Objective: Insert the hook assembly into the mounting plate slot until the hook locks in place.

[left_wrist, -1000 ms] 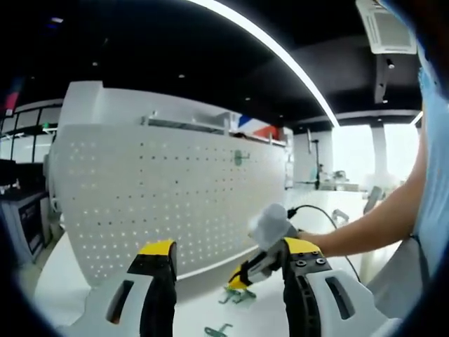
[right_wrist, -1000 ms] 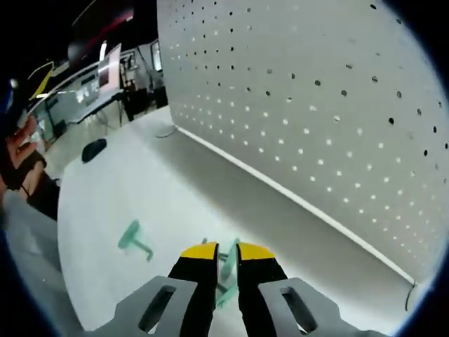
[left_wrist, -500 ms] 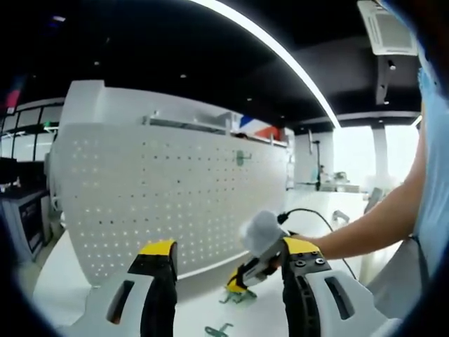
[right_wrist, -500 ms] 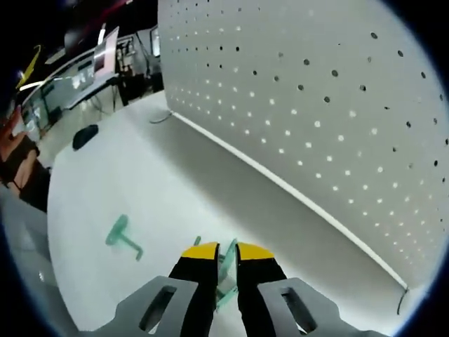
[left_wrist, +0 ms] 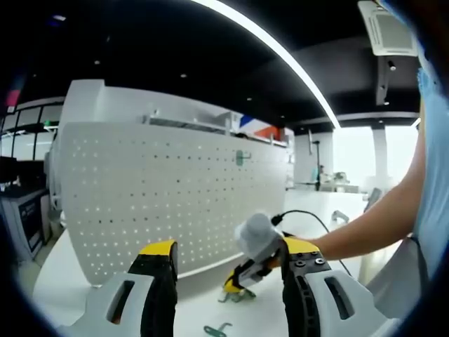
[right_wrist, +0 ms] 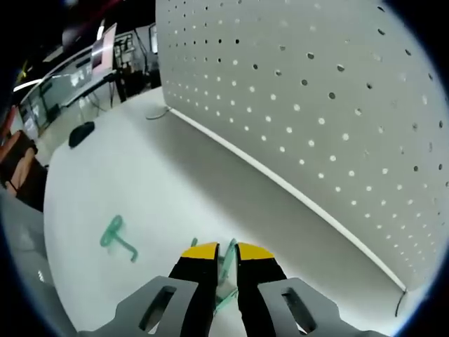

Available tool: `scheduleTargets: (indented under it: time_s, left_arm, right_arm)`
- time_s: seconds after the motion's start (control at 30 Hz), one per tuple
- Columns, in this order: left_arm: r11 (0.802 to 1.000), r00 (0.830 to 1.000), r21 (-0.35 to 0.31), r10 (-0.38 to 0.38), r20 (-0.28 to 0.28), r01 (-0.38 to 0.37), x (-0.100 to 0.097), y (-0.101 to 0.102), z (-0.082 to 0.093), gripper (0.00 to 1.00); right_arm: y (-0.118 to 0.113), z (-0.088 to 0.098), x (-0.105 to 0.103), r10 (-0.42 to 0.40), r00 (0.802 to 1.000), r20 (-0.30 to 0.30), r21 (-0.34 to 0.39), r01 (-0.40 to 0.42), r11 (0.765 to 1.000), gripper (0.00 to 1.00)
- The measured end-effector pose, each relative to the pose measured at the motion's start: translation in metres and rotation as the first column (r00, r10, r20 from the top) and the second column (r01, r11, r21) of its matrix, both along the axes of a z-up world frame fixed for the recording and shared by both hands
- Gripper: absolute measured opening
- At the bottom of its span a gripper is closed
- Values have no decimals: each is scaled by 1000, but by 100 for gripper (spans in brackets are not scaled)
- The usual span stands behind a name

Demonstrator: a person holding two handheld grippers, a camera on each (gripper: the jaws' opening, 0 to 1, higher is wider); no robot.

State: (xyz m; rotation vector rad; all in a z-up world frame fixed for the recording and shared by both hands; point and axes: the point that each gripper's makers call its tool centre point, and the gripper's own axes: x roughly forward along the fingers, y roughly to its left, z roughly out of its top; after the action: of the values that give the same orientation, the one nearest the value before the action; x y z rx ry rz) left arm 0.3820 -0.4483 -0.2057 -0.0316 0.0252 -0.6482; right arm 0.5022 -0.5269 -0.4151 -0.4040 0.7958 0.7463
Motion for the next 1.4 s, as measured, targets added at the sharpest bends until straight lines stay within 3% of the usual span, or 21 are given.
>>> scheduleTargets:
  time_s: [0.4,1.0,1.4]
  left_arm:
    - [1000,1000,0,3,-3,-3,0,1,-1,60]
    - [1000,1000,3,-5,-8,5,1,-1,-3,60]
    - [1000,1000,2,-13,-10,13,0,-3,-4,58]
  right_arm:
    - [0,-4,1,9,1000,3,-23,-9,1000,2]
    - [-5,12,9,-36,999,28,64,34,997,0]
    - [-5,32,9,-51,998,42,176,42,983,0]
